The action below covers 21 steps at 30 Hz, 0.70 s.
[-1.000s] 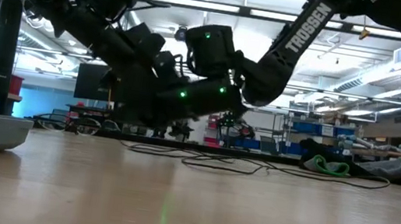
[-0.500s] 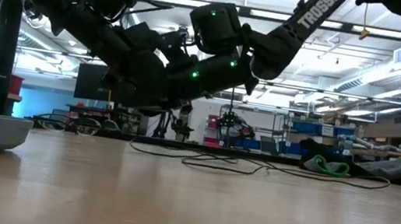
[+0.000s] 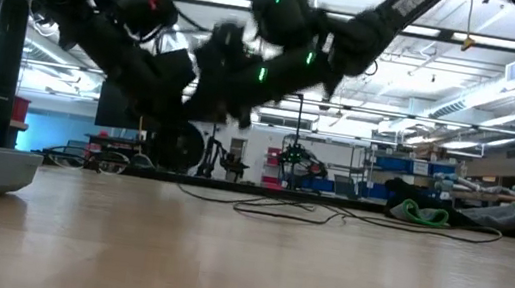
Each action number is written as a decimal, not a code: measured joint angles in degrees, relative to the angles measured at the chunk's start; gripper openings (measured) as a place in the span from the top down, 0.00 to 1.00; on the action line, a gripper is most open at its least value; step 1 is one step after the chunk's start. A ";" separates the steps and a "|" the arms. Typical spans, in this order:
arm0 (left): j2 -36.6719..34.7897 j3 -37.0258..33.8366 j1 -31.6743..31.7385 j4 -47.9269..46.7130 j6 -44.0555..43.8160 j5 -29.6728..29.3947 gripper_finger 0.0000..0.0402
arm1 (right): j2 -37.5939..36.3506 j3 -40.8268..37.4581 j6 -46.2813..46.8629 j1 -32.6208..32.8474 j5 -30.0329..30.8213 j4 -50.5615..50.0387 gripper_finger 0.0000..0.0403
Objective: Coil cords
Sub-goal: Coil the black wire onto the black spool
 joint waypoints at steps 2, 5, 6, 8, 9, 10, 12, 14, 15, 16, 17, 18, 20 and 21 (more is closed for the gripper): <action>-0.30 0.12 -0.13 -0.73 0.41 0.92 1.00 | -1.16 0.26 1.21 -0.42 -2.01 0.67 1.00; -0.16 0.00 0.06 -3.92 0.55 0.91 1.00 | -1.02 0.05 2.29 -1.17 -3.16 -0.40 1.00; -0.07 -0.03 0.03 -4.29 0.60 1.48 1.00 | -0.99 -0.02 2.28 -1.35 -3.29 -0.57 1.00; -0.29 0.03 -0.07 -3.63 0.68 2.91 1.00 | -1.47 0.00 2.47 -1.56 -3.58 -0.59 1.00; -0.29 0.15 -0.04 -3.15 0.68 3.38 1.00 | -1.92 0.00 2.78 -1.78 -3.55 -1.45 1.00; -0.31 0.15 -0.02 -3.07 0.66 3.69 1.00 | -2.01 0.02 2.83 -1.86 -3.40 -2.02 1.00; -0.23 0.02 0.02 -3.94 0.68 5.00 1.00 | -2.01 0.02 2.88 -2.02 -1.68 -4.36 1.00; -0.20 -0.06 0.07 -4.15 0.71 6.33 1.00 | -2.01 0.01 2.86 -2.13 -0.50 -5.51 1.00; -0.22 -0.03 0.07 -4.18 0.72 6.62 1.00 | -2.09 0.02 2.86 -2.13 -0.17 -5.83 1.00; -0.22 0.00 0.07 -4.41 0.70 7.09 1.00 | -2.19 0.02 2.84 -2.13 0.66 -6.67 1.00; -0.22 0.00 0.12 -4.84 0.69 7.61 1.00 | -2.21 0.02 2.84 -2.14 1.77 -7.68 1.00; -0.22 0.00 0.17 -5.21 0.68 7.91 1.00 | -2.37 0.02 2.84 -2.20 2.65 -8.97 1.00; -0.22 0.01 0.15 -5.15 0.64 8.61 1.00 | -2.75 0.00 2.82 -2.21 4.25 -11.49 1.00; -0.24 0.03 0.17 -4.98 0.57 8.97 1.00 | -3.10 0.00 2.83 -2.21 4.98 -12.58 1.00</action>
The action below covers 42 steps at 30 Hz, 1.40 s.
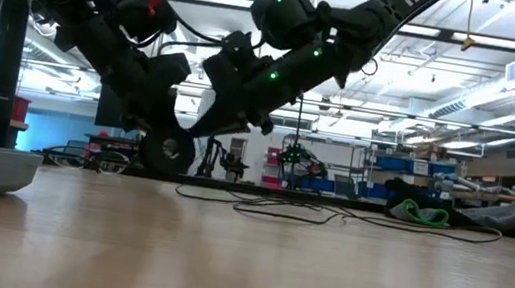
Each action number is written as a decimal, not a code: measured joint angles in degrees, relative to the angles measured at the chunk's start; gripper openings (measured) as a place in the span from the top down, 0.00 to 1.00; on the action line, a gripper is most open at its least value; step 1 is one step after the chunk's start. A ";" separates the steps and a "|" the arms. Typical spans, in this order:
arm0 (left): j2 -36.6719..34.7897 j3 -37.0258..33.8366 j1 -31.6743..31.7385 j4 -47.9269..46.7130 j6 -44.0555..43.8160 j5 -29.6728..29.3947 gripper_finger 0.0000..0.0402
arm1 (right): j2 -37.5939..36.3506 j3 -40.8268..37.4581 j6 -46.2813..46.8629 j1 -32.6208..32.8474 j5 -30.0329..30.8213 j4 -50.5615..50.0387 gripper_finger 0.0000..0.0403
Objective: Coil cords
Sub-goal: Coil the black wire onto the black spool
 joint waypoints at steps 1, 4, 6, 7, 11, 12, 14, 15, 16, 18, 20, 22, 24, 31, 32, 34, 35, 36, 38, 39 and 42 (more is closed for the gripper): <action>0.00 0.09 0.04 0.31 -0.02 0.34 1.00 | -0.53 0.00 -0.01 0.00 0.53 -1.59 1.00; -0.09 0.14 0.36 0.82 -0.13 0.76 1.00 | -1.22 0.02 -0.01 -0.07 0.81 -3.68 1.00; -0.09 0.19 0.77 1.07 -0.38 1.00 1.00 | -1.35 0.02 -0.01 -0.05 0.93 -4.19 1.00; -0.09 0.39 1.00 1.01 -0.42 1.15 1.00 | -1.36 0.04 -0.01 -0.07 1.00 -4.59 0.99; -0.07 1.78 1.70 -0.03 -0.38 3.58 1.00 | -1.44 0.06 0.02 -0.10 1.40 -8.73 0.96; -0.07 2.30 1.79 -0.41 -0.34 4.01 1.00 | -1.44 0.01 0.24 -0.24 1.67 -10.76 0.95; -0.09 3.30 1.84 -1.58 -0.02 4.40 1.00 | -1.25 -0.13 1.09 -0.65 1.93 -13.74 0.92; -0.09 3.85 1.84 -2.75 0.19 4.36 1.00 | -1.25 -0.17 1.76 -0.84 1.93 -14.67 0.90; -0.09 4.28 1.82 -3.95 0.26 4.15 1.00 | -1.26 -0.17 2.61 -1.05 1.93 -15.09 0.87; -0.09 5.10 1.81 -5.63 0.47 2.98 1.00 | -1.30 -0.13 4.41 -1.34 1.78 -16.59 0.83; -0.18 5.54 1.81 -6.20 1.27 1.90 1.00 | -1.27 -0.15 5.11 -1.36 0.89 -17.65 0.77; -0.61 5.54 1.88 -6.22 1.36 1.26 1.00 | -1.27 -0.15 5.12 -1.31 0.37 -17.48 0.72; -1.48 5.54 1.93 -6.14 1.34 0.25 1.00 | -1.27 -0.15 4.64 -1.09 0.26 -17.48 0.68; -9.90 5.54 3.05 -8.89 1.49 -2.30 1.00 | -1.44 -0.15 4.16 -0.57 4.88 -19.55 0.65; -11.58 5.54 3.29 -10.06 1.60 -3.03 1.00 | -1.59 -0.15 3.92 -0.41 5.22 -19.64 0.65; -14.50 5.57 3.43 -11.86 1.69 -4.28 1.00 | -2.34 -0.15 3.10 -0.04 6.41 -19.79 0.66; -15.69 5.58 3.43 -12.86 1.69 -4.85 1.00 | -2.88 -0.15 2.67 0.21 7.37 -20.43 0.67; -16.78 5.58 3.41 -13.67 1.69 -5.37 1.00 | -3.60 -0.15 2.10 0.51 8.19 -20.43 0.67; -18.66 5.58 3.39 -14.98 1.70 -5.64 1.00 | -5.66 -0.15 1.20 1.16 10.42 -22.29 0.68; -19.29 5.58 3.37 -15.08 1.70 -5.92 1.00 | -6.67 -0.15 0.96 1.52 11.71 -23.36 0.68; -20.90 5.60 3.37 -15.98 1.70 -6.17 1.00 | -10.51 -0.29 0.54 2.98 15.37 -29.50 0.70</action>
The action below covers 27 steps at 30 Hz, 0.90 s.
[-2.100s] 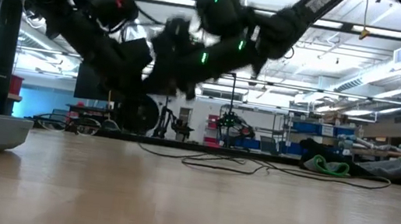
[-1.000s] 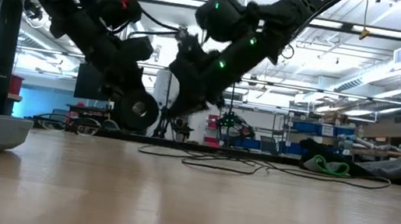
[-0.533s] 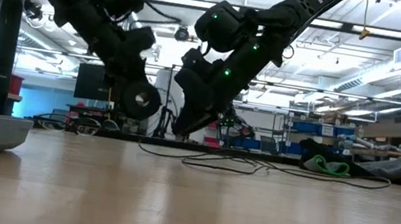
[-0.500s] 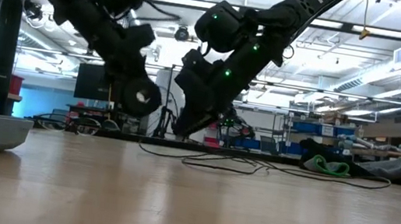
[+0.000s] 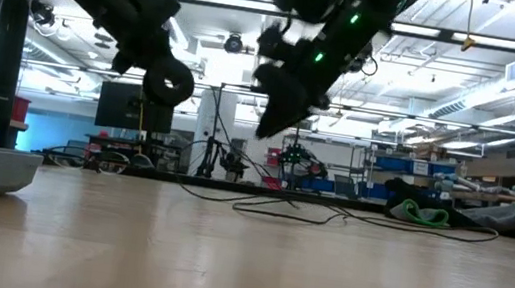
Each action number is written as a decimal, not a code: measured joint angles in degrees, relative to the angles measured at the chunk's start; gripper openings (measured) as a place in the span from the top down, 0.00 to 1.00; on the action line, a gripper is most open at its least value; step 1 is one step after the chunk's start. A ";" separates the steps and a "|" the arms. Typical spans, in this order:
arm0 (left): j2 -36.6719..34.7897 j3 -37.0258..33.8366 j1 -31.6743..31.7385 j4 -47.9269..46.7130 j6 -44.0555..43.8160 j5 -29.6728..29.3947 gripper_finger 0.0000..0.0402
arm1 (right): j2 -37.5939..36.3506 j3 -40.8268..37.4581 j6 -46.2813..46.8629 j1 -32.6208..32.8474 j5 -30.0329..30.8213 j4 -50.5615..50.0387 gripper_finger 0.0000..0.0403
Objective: Coil cords
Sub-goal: Coil the black wire onto the black spool
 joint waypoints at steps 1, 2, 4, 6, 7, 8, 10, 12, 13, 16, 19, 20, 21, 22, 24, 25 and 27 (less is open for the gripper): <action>-0.33 0.00 0.00 0.27 0.00 0.00 1.00 | -1.57 -0.64 0.03 0.71 1.52 -1.11 0.70; -0.65 0.00 0.00 0.26 0.00 -0.02 1.00 | -3.43 -1.88 0.46 1.54 3.66 -2.04 0.70; -1.09 0.00 0.00 0.15 0.00 0.00 1.00 | -7.43 -6.11 2.31 3.40 8.48 -1.83 0.71; -1.17 0.00 -0.05 0.71 0.00 -0.02 1.00 | -12.05 -12.57 5.12 5.47 12.36 1.10 0.72; -1.15 0.00 -0.04 0.66 0.00 -0.02 1.00 | -14.47 -16.40 6.64 6.45 13.94 4.31 0.73; -1.15 0.00 -0.05 0.54 0.00 -0.02 1.00 | -16.76 -20.54 7.76 7.37 15.91 9.12 0.73; -1.15 0.00 -0.07 1.28 0.00 -0.02 1.00 | -20.38 -29.48 8.52 8.68 20.13 25.28 0.74; -1.15 0.00 -0.07 2.37 0.00 -0.01 1.00 | -21.15 -37.95 8.02 8.48 21.39 47.47 0.75; -1.13 0.00 -0.07 3.12 0.00 0.00 1.00 | -20.49 -41.36 7.55 8.01 20.48 58.70 0.75; -1.13 0.00 -0.07 7.31 0.02 -0.02 1.00 | -15.06 -46.76 4.49 5.74 15.62 82.18 0.75; -1.13 0.00 -0.07 11.01 1.17 -0.01 1.00 | -8.32 -45.57 2.75 3.70 13.57 91.03 0.75; -1.13 0.00 -0.07 12.08 1.25 -0.02 1.00 | -6.19 -44.03 2.68 3.17 13.48 91.84 0.75; -1.13 0.00 -0.07 13.02 1.27 -0.02 1.00 | -4.25 -42.27 2.53 2.75 13.28 91.99 0.75; -1.13 0.00 -0.07 13.53 1.29 -0.01 1.00 | -2.64 -40.74 2.21 2.44 13.21 91.68 0.75; -1.27 0.02 -0.07 14.13 1.29 -0.02 1.00 | 0.09 -37.59 0.33 2.05 13.10 90.02 0.75; -1.49 0.00 -0.07 13.63 1.29 -0.03 1.00 | 0.92 -36.66 -1.01 2.06 13.36 89.27 0.75; -1.59 0.02 -0.07 13.66 1.29 -0.03 1.00 | 1.45 -35.30 -3.79 2.70 13.25 87.50 0.75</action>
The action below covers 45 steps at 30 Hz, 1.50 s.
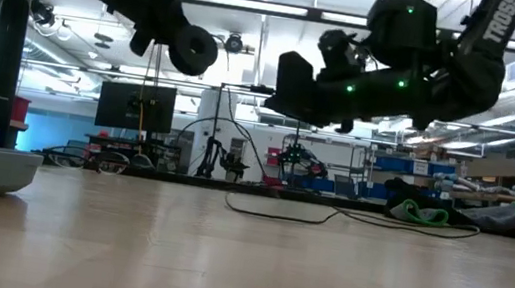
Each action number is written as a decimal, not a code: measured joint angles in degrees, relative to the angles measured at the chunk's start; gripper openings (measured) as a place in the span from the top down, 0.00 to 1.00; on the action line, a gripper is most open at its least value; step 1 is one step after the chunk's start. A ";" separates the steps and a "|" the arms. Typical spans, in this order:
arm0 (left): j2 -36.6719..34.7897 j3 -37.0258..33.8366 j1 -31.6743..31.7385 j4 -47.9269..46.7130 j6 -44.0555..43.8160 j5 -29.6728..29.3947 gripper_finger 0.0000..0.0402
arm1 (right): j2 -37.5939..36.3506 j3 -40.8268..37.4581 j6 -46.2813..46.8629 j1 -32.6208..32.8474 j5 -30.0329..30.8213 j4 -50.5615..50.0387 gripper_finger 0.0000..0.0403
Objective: Coil cords
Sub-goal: Coil the black wire onto the black spool
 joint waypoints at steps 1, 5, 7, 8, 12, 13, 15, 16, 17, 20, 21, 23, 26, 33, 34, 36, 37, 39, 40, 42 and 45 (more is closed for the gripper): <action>-0.03 0.00 0.00 -0.55 0.00 0.01 1.00 | -0.23 0.11 -0.92 0.46 0.00 -1.01 0.75; -0.42 0.00 0.00 -1.87 0.27 -0.01 1.00 | -3.49 0.10 0.26 2.10 -0.04 -8.77 0.75; -0.40 0.00 0.00 -2.96 1.03 -0.01 1.00 | -6.07 0.13 4.46 2.93 -0.09 -15.59 0.75; -0.36 -0.02 0.00 -3.02 1.40 -0.01 1.00 | -7.45 0.13 7.22 3.30 -0.70 -20.33 0.75; -0.42 0.00 0.00 -3.00 1.69 -0.62 1.00 | -12.83 0.12 15.29 4.66 -11.68 -39.00 0.76; -0.39 -0.02 0.00 -3.09 1.70 -0.82 1.00 | -13.92 0.12 16.95 5.09 -13.79 -42.96 0.76; -0.39 -0.02 0.00 -3.05 1.70 -0.84 1.00 | -15.42 0.10 19.82 5.84 -15.73 -48.52 0.76; -0.39 -0.02 0.00 -3.09 1.70 -0.84 1.00 | -16.02 0.07 20.43 6.24 -16.38 -50.34 0.76; -0.39 -0.02 0.00 -3.11 1.70 -0.84 1.00 | -16.46 0.07 20.57 6.60 -17.04 -51.55 0.76; -0.39 -0.02 0.00 -3.14 1.70 -0.82 1.00 | -16.74 0.07 16.77 7.55 -21.17 -55.46 0.75; -0.39 -0.02 0.00 -3.23 1.70 -0.82 1.00 | -16.73 0.07 14.12 7.76 -22.82 -57.00 0.75; -0.39 -0.02 0.00 -3.47 1.71 -0.82 1.00 | -16.73 0.07 8.19 8.28 -24.95 -59.28 0.75; -0.39 -0.02 0.00 -3.92 1.70 -0.81 1.00 | -16.71 0.07 -0.68 9.03 -25.38 -62.12 0.76; -0.39 -0.02 0.00 -5.09 1.25 -0.77 1.00 | -16.54 0.07 -16.51 9.43 -25.38 -63.23 0.76; -0.39 -0.02 0.00 -5.05 1.22 -0.77 1.00 | -16.53 0.07 -17.48 9.21 -25.41 -64.12 0.76; -0.39 -0.02 0.00 -5.02 1.17 -0.77 1.00 | -16.49 0.07 -18.94 8.54 -25.50 -65.86 0.76; -0.39 -0.02 0.00 -4.99 1.15 -0.77 1.00 | -16.49 0.07 -19.23 8.18 -25.51 -66.52 0.76; -0.39 -0.02 0.00 -4.98 1.11 -0.77 1.00 | -16.49 0.07 -19.35 7.47 -25.81 -67.11 0.77; -0.39 -0.02 0.00 -4.98 1.09 -0.77 1.00 | -16.49 0.07 -19.36 7.11 -26.31 -66.97 0.77; -0.39 -0.02 0.00 -4.93 1.08 -0.77 1.00 | -16.44 0.07 -19.37 6.60 -27.48 -66.26 0.76; -0.37 -0.02 0.00 -4.83 1.07 -0.77 1.00 | -14.49 0.12 -20.27 6.15 -30.20 -65.22 0.77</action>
